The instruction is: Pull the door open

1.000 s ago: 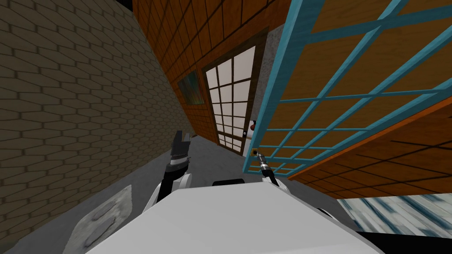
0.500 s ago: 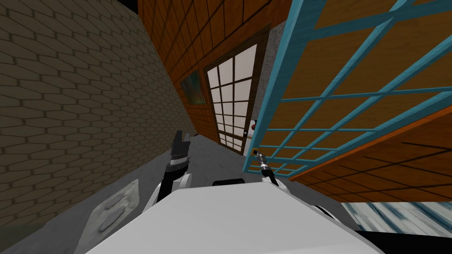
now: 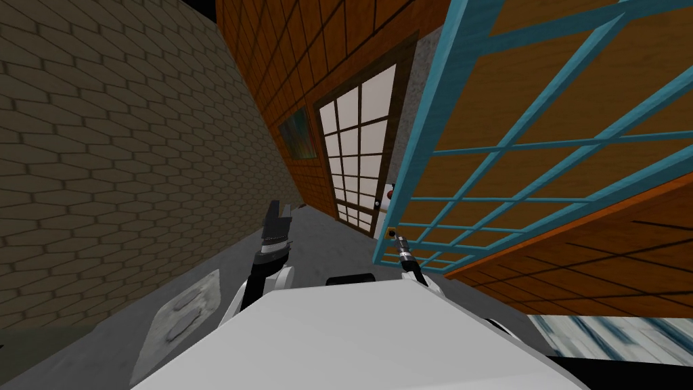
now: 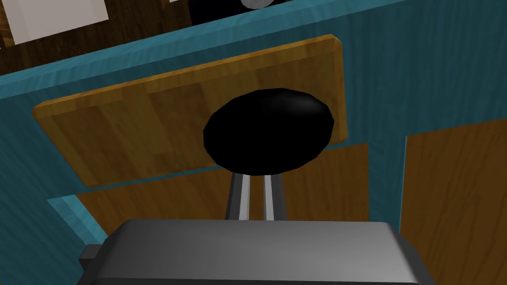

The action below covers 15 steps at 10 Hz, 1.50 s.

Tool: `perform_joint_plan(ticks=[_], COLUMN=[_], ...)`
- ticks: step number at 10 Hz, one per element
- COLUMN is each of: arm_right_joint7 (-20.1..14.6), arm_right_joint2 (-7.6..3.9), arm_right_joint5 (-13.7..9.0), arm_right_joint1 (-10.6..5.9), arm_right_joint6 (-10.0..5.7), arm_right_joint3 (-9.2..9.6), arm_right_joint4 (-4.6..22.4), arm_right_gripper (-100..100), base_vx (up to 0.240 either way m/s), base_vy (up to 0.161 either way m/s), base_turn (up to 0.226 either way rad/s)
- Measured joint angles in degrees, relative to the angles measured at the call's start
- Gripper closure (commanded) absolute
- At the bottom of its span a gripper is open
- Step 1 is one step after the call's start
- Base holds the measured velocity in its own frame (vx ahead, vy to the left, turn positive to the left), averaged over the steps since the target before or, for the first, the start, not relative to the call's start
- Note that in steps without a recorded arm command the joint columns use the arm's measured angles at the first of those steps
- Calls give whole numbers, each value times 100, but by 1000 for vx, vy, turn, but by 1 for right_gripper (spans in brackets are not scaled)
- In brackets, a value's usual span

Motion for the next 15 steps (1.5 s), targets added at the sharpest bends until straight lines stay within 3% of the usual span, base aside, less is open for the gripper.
perform_joint_plan(ticks=[2,3,15], arm_right_joint7=[-146,-314,-2013], arm_right_joint2=[7,-6,8], arm_right_joint5=[-66,-154,-765], arm_right_joint1=[-43,-59,-103], arm_right_joint6=[-85,-119,-17], arm_right_joint3=[37,81,487], arm_right_joint4=[116,172,43], arm_right_gripper=[100,-100,-100], base_vx=[-36,-42,-43], base_vy=[-19,-31,6], base_turn=[74,4,7])
